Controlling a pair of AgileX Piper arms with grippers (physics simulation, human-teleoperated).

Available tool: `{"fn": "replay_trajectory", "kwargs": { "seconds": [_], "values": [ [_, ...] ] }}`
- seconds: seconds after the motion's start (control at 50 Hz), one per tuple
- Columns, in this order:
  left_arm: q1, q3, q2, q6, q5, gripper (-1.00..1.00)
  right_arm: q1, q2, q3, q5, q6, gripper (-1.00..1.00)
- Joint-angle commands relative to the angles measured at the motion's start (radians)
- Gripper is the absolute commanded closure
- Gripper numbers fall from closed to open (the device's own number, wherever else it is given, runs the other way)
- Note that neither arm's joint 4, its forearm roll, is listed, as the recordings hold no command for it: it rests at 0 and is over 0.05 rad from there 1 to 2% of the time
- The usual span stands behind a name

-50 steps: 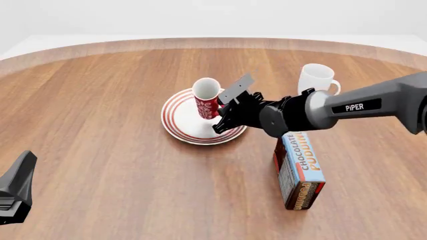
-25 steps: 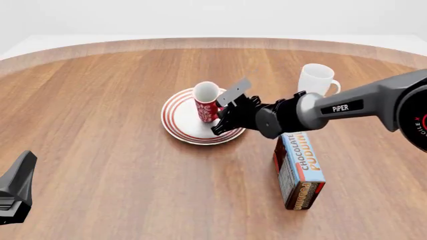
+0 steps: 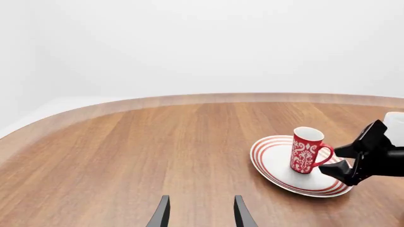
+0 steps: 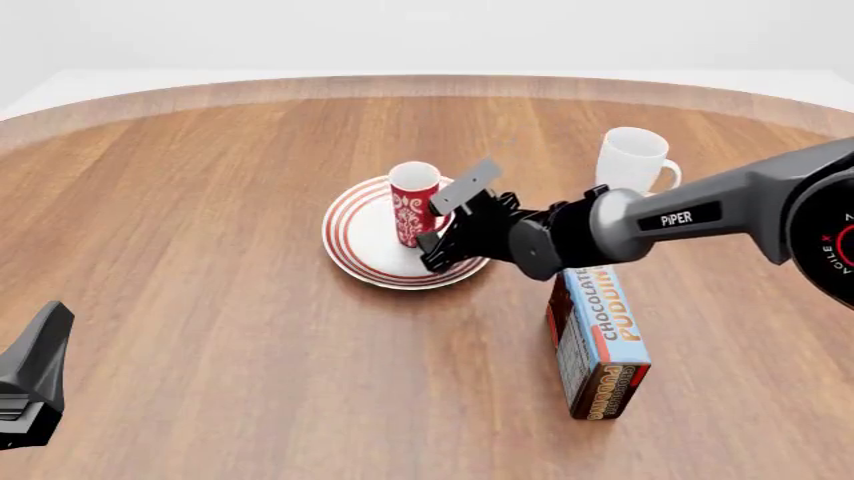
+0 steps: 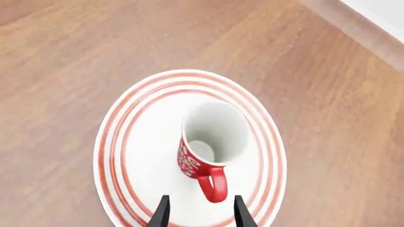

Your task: Pick up the red mug and put it on the plate

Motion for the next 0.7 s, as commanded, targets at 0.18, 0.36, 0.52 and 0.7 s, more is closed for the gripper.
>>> {"fn": "replay_trajectory", "kwargs": {
  "seconds": [0.18,0.36,0.52,0.7],
  "values": [
    [0.0,0.0,0.0,0.0,0.0,-1.0,-0.011,-0.052,0.055,-0.048,-0.007,-1.0],
    [0.0,0.0,0.0,0.0,0.0,-1.0,0.007,-0.096,0.112,-0.067,0.018,-1.0],
    [0.0,0.0,0.0,0.0,0.0,-1.0,0.017,-0.178,0.171,-0.068,0.027,-1.0],
    [0.0,0.0,0.0,0.0,0.0,-1.0,0.022,-0.238,0.24,-0.093,0.039,-1.0]
  ]
}}
